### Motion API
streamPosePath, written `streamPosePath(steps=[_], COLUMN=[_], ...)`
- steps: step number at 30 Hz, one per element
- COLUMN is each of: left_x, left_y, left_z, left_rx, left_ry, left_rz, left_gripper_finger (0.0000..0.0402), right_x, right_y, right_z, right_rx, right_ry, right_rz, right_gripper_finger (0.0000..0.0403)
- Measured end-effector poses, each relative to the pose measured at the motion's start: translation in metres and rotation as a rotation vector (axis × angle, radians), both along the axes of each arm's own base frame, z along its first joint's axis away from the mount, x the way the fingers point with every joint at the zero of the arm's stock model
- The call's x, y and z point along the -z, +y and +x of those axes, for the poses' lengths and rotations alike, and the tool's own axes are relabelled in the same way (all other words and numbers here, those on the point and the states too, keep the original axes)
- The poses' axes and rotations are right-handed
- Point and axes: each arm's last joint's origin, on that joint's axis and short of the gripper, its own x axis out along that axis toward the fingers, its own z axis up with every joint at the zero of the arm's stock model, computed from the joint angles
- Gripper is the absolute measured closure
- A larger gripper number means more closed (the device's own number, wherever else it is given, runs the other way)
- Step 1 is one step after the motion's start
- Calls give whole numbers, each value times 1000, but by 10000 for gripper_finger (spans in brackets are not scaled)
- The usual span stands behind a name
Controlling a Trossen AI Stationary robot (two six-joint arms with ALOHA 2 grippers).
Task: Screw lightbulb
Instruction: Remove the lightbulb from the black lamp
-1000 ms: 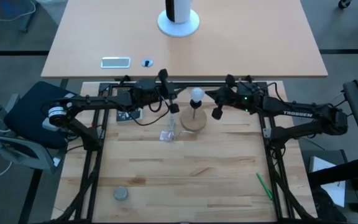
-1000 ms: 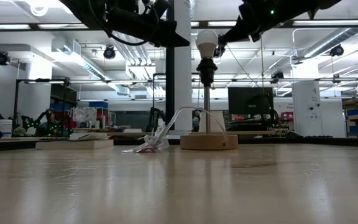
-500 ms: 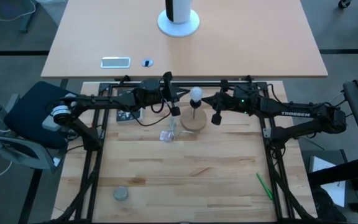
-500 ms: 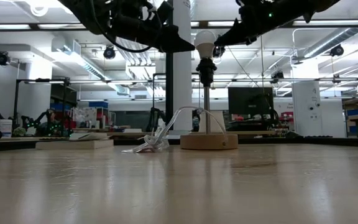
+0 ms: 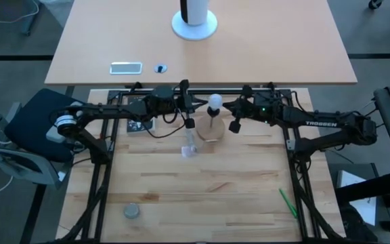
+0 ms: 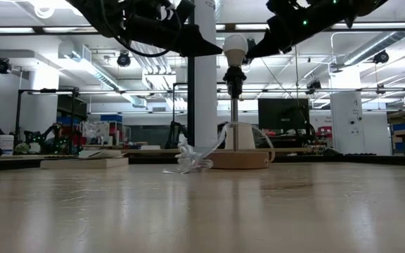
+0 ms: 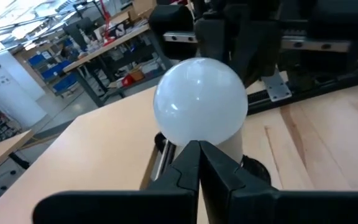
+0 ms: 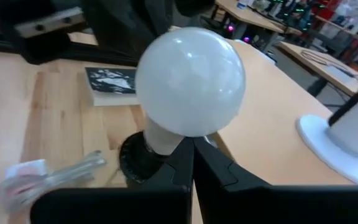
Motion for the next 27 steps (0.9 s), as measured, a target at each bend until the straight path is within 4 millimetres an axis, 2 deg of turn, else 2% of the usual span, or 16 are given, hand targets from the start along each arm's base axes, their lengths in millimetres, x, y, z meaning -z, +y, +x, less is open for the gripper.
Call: streamPosePath(steps=[8,12,16,27], left_x=[-4,-5,-7,-8], left_y=[4,4,1,0], left_z=[-7,-7,-6,-5], left_rx=[-212,-193,-85,-60], left_ry=[29,18,0,-22], left_rz=[16,16,7,11], left_gripper_finger=[401,401,401,401], right_x=[6,1,-7,-7], right_y=[0,2,4,3], right_z=[-4,-9,-13,-3], right_rx=[53,50,1,-67], right_ry=[63,42,-2,-49], right_rz=[0,2,-7,-28], right_gripper_finger=[403,403,403,403])
